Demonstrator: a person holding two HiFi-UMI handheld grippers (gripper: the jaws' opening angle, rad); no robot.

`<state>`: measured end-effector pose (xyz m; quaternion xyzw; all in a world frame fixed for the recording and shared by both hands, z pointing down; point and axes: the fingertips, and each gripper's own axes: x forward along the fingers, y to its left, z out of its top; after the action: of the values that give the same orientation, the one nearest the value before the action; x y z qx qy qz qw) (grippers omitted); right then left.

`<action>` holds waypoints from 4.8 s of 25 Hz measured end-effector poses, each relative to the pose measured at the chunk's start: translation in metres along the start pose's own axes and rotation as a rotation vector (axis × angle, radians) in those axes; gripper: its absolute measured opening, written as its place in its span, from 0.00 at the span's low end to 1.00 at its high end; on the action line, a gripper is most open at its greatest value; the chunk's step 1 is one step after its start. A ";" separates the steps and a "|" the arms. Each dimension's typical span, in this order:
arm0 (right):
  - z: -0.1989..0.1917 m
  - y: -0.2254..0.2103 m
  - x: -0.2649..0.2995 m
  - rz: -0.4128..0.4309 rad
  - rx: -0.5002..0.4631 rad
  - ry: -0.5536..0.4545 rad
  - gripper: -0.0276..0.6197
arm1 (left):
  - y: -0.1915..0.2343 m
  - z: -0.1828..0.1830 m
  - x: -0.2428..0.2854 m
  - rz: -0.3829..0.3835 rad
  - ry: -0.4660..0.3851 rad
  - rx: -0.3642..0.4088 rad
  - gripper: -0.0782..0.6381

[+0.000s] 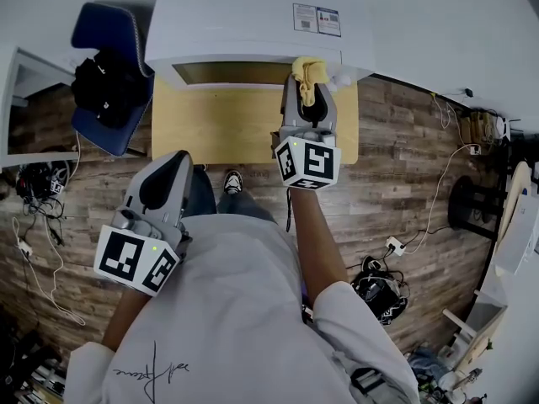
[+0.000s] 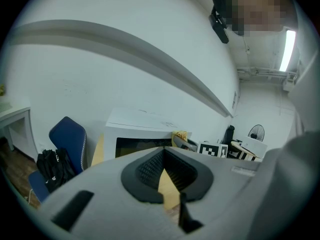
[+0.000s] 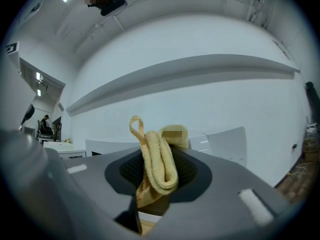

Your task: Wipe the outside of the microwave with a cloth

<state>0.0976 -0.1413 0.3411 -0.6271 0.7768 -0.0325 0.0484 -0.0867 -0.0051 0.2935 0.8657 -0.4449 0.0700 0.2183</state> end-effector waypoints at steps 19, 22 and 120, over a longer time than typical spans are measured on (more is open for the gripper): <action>-0.023 0.079 0.023 0.164 0.064 0.012 0.22 | 0.023 -0.006 -0.009 0.077 0.017 -0.034 0.10; -0.027 0.095 0.027 0.206 0.070 0.018 0.22 | 0.028 -0.007 -0.011 0.092 0.016 -0.042 0.10; -0.070 -0.071 -0.035 -0.190 0.147 0.070 0.21 | 0.008 -0.014 -0.001 0.036 0.053 -0.043 0.10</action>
<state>0.1657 -0.1232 0.4193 -0.6910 0.7107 -0.1156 0.0636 -0.0928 -0.0025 0.3086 0.8505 -0.4560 0.0872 0.2471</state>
